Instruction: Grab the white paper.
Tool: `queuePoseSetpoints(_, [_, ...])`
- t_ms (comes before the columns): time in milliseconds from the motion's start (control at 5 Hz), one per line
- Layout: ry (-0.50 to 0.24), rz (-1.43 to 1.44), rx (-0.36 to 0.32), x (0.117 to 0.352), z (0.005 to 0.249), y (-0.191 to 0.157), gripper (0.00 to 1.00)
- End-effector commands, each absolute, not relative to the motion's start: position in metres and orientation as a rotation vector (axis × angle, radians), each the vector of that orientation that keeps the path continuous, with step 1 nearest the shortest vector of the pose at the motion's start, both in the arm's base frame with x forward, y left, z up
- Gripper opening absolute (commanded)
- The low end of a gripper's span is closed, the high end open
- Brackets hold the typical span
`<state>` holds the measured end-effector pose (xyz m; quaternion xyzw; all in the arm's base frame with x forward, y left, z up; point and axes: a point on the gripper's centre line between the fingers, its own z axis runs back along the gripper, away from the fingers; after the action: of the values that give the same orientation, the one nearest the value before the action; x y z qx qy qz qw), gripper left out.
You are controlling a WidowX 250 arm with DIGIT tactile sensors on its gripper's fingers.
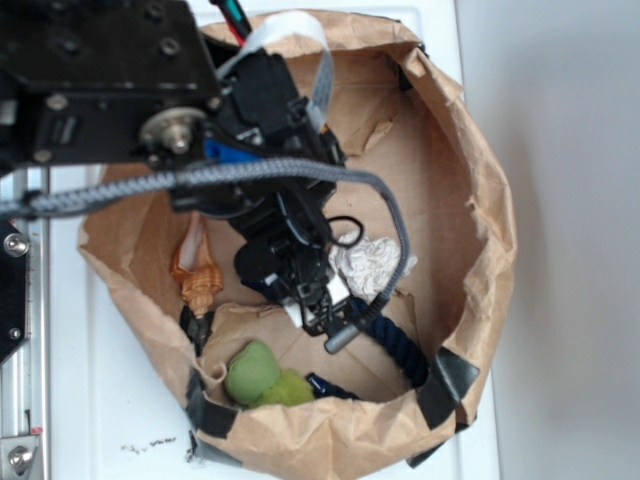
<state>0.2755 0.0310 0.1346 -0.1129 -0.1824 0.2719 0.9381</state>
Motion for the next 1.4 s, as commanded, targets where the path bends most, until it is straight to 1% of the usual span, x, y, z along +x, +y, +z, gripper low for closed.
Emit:
queuePoseSetpoints(0, [-0.496, 0.558, -0.175, 0.306, 0.142, 0.036, 1.00])
queuePoseSetpoints(200, [-0.504, 0.580, -0.131, 0.321, 0.126, 0.037, 1.00])
queuePoseSetpoints(400, [-0.505, 0.586, -0.125, 0.330, 0.117, 0.032, 1.00])
queuePoseSetpoints(600, [-0.480, 0.561, -0.158, 0.337, 0.110, 0.021, 1.00])
queuePoseSetpoints(800, [-0.476, 0.544, -0.178, 0.336, 0.109, 0.011, 1.00])
queuePoseSetpoints(1000, [-0.476, 0.557, -0.205, 0.338, 0.113, 0.008, 1.00])
queuePoseSetpoints(1200, [-0.456, 0.574, -0.235, 0.340, 0.122, 0.008, 1.00])
